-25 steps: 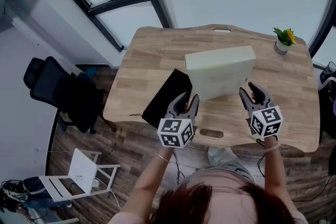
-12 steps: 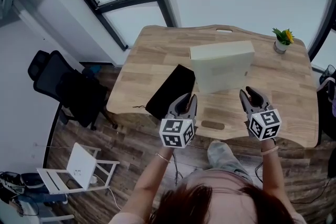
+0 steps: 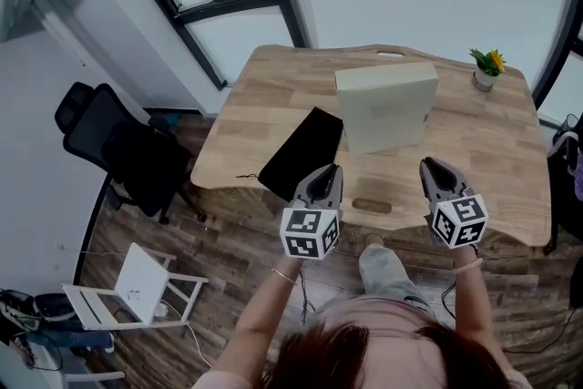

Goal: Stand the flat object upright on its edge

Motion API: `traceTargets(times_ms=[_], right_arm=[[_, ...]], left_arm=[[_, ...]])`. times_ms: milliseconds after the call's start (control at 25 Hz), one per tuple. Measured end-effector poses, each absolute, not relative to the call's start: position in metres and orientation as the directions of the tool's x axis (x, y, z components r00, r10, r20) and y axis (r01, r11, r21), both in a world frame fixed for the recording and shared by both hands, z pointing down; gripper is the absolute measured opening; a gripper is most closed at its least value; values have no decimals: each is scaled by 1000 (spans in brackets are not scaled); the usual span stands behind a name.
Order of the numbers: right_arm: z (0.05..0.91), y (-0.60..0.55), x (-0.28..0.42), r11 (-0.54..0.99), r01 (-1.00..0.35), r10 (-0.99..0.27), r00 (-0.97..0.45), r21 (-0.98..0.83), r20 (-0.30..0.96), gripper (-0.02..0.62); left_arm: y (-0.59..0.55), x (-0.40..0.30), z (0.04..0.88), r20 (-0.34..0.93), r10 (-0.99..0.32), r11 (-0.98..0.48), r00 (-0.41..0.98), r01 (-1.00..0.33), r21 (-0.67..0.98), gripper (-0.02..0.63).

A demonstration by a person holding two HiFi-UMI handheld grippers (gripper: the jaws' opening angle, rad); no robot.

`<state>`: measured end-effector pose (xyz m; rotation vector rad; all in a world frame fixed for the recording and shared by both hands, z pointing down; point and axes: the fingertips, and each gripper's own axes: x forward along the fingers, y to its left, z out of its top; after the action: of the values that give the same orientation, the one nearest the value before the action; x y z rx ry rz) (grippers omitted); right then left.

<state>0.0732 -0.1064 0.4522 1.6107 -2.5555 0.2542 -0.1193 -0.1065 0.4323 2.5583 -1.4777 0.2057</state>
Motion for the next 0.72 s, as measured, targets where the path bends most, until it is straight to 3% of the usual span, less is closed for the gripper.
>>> traceTargets(times_ms=[720], right_arm=[[425,-42,54,418,-907,-894,-421,-56,151,0]], left_arm=[[-40,-128,405,154,-842,-517,517,-855,43,17]])
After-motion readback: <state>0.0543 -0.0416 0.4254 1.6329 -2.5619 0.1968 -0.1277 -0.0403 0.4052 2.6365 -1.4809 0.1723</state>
